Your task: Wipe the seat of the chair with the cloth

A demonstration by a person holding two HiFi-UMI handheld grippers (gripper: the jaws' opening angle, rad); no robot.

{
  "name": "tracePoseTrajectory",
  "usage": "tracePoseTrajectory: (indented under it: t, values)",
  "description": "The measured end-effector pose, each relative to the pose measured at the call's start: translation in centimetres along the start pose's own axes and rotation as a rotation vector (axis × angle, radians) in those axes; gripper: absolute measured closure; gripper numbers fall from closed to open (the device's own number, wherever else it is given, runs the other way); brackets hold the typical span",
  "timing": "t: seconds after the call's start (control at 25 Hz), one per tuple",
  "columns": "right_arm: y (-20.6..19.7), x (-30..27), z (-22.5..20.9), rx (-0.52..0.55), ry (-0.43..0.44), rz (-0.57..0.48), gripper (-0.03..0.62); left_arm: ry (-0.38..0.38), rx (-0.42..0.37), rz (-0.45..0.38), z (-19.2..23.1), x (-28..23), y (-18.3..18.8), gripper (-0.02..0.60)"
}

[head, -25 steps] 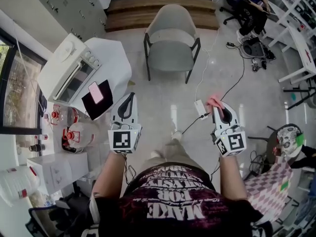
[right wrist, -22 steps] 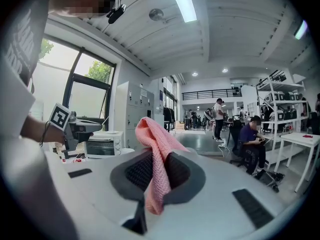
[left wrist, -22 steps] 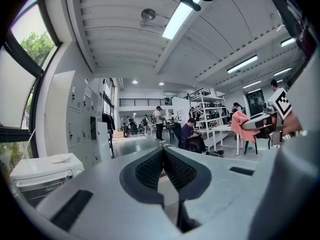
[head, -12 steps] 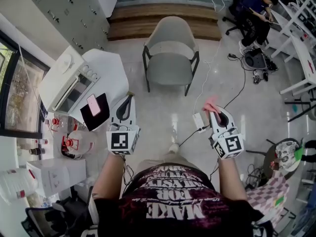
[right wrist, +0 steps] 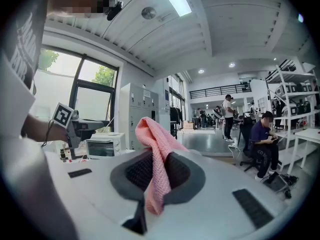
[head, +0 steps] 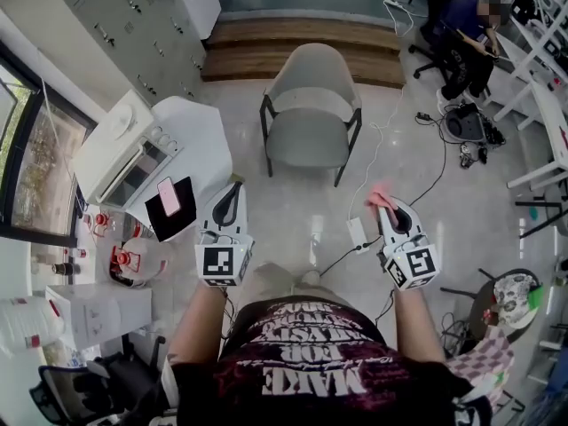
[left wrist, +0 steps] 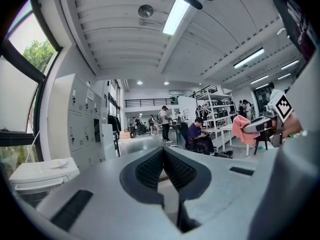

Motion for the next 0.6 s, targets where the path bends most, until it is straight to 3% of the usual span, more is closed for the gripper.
tracePoseTrajectory:
  t: [0.6]
  values:
    - [0.6,-7.0,-0.3,-0.011,0.004,-0.002,0.562,-0.026,-0.008,0.003,4.0,-5.5,-0.9,0.577]
Point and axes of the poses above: the fingertips, and each gripper's own axes: x backward along the fingers, z to its left, y out of its top, the point moved 8 cm from there along x, backward along the fingers, and after that the axes turned 3 degrees about -x, right-handed, at the moved point
